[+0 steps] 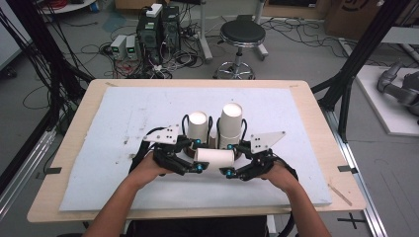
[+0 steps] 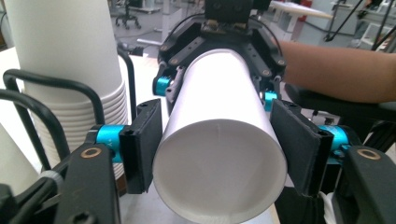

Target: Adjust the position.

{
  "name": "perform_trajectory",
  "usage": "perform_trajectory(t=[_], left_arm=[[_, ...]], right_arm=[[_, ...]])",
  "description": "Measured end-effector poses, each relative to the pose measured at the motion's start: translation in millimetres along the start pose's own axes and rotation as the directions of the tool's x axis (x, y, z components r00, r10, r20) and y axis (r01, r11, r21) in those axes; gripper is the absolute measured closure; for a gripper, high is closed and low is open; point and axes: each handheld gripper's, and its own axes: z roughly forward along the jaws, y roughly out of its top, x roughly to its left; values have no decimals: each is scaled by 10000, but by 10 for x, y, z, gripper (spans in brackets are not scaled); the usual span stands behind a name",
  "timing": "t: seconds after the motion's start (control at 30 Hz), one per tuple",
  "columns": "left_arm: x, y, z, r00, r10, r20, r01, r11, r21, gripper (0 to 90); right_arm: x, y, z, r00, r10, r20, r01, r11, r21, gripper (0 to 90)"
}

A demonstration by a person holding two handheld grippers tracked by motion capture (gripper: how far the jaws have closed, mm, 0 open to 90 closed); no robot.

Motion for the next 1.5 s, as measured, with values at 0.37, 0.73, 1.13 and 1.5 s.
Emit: perform_trajectory(t=[0.37, 0.73, 1.13, 1.5], left_arm=[[15, -21, 20, 9988, 153, 456, -157, 9998, 75, 388], [39, -30, -23, 9993, 62, 377, -49, 9994, -337, 390], [40, -39, -20, 9995, -288, 139, 286, 9995, 159, 298], [21, -61, -43, 9998, -42, 190, 51, 9988, -477, 409]], right_arm=[[11, -1, 10, 9999, 10, -103, -7, 9995, 306, 380], [-20, 7, -18, 9990, 437, 19, -436, 9986, -297, 330], [-13, -1, -16, 10000, 88, -26, -87, 9998, 176, 395], [-46, 19, -52, 9923, 1166, 407, -1133, 9907, -759, 170]])
